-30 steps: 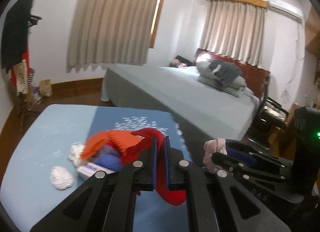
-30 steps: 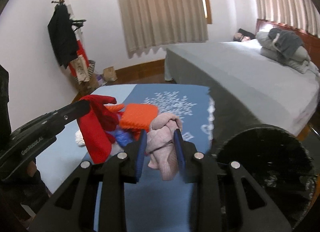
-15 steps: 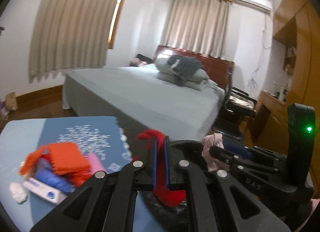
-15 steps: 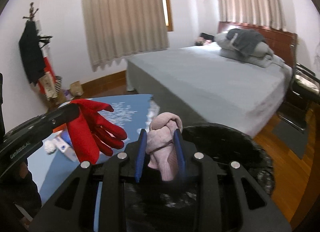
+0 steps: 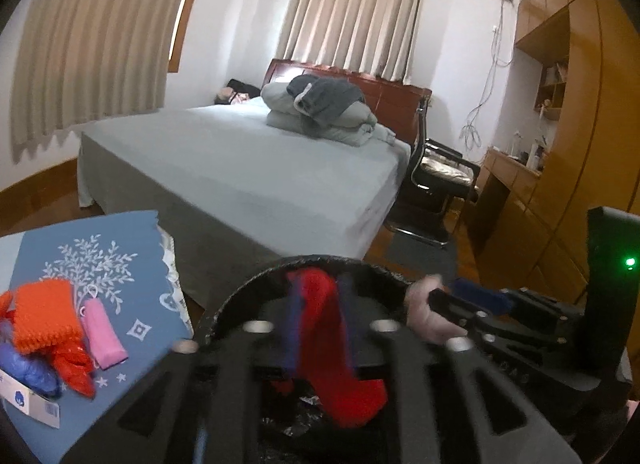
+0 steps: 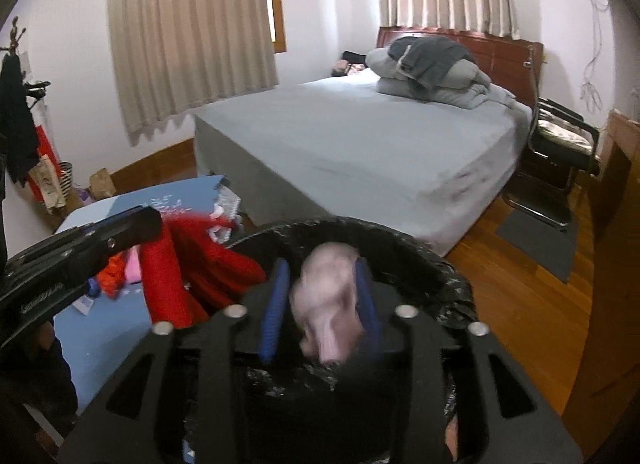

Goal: Collect trash
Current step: 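Carry both items over the black bin and open both tools to drop them, then grasp the white crumpled tissue ball with the left tool, then grasp the white-and-blue box with the right tool and lift it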

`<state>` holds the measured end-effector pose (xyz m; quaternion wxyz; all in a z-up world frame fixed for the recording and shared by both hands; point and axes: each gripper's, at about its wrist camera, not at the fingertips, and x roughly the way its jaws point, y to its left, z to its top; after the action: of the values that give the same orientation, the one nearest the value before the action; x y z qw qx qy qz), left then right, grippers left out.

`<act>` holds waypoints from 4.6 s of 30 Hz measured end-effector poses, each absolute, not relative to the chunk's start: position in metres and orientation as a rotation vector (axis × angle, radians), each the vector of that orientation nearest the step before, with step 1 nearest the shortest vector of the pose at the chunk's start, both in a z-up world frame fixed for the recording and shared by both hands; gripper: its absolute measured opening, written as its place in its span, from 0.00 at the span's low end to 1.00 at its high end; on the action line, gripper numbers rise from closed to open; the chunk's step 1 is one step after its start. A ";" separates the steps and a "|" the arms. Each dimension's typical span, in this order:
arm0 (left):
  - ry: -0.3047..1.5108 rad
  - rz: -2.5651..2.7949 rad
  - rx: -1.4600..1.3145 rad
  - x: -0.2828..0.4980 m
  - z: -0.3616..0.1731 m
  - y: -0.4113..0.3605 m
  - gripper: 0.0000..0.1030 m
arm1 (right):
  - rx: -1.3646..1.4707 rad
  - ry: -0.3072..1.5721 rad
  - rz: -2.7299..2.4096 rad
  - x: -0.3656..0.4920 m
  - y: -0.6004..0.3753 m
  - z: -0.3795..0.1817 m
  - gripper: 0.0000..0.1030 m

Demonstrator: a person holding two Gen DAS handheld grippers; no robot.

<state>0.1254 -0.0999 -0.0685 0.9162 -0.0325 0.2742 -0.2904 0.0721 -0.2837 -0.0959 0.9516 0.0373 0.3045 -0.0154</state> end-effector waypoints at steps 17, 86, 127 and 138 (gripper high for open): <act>0.492 -0.124 0.005 0.099 -0.076 0.058 0.68 | 0.070 0.575 0.170 0.096 -0.180 -0.101 0.90; 0.728 0.256 -0.108 0.084 -0.150 0.260 0.30 | -0.089 0.787 0.693 0.134 0.063 -0.161 0.43; 0.760 0.295 -0.127 0.048 -0.165 0.263 0.31 | -0.197 0.906 0.787 0.128 0.091 -0.197 0.69; 0.769 0.291 -0.129 0.046 -0.165 0.263 0.31 | -0.227 0.921 0.796 0.134 0.105 -0.199 0.72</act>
<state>0.0460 0.2630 -0.1654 0.9148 -0.0628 0.3733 0.1411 0.1336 0.1046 -0.1986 0.8143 -0.1065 0.4315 0.3733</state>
